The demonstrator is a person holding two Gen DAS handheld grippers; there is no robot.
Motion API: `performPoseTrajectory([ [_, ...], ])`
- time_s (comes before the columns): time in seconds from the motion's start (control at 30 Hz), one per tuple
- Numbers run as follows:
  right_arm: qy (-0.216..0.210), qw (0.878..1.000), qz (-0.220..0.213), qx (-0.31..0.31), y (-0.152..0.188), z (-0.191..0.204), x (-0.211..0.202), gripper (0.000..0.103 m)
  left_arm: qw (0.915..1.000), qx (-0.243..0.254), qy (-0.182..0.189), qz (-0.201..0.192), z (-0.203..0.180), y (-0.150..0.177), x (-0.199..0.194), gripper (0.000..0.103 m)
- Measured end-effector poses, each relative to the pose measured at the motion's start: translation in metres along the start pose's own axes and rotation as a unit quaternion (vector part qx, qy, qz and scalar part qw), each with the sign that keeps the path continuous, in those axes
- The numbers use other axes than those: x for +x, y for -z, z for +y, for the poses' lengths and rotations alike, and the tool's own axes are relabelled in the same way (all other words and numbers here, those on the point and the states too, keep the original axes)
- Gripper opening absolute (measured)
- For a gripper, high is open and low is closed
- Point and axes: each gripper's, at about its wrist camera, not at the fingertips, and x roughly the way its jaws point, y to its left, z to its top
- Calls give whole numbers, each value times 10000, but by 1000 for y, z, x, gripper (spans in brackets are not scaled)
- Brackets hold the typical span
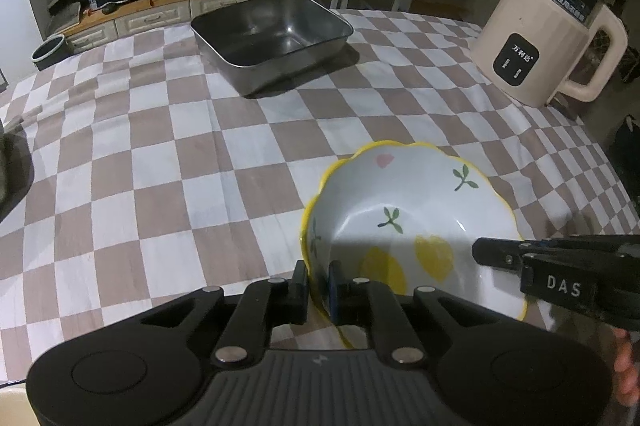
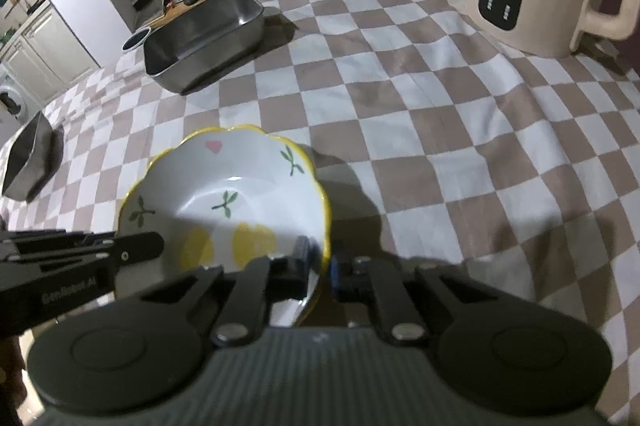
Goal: Organize plates and bowls
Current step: 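Close both tools on the yellow-rimmed bowl's rim, then lift the yellow-rimmed bowl off the table with both tools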
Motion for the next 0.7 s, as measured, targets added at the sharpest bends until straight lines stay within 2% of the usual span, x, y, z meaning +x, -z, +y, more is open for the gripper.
performPoseTrajectory([
  [0.17, -52, 10000, 8, -30, 0, 1, -4, 11, 10000, -75, 22, -46, 3, 1, -1, 11],
  [0.33, -41, 9999, 89, -93, 1, 1, 1, 13, 9999, 110, -33, -61, -1, 2, -1, 11],
  [0.6, -44, 10000, 36, -54, 2, 1, -1, 12, 9999, -99, 10, 13, 3, 1, 1, 11],
  [0.7, -104, 9999, -62, -61, 0, 2, -7, 11, 9997, -195, 64, -91, 7, 2, -6, 10],
])
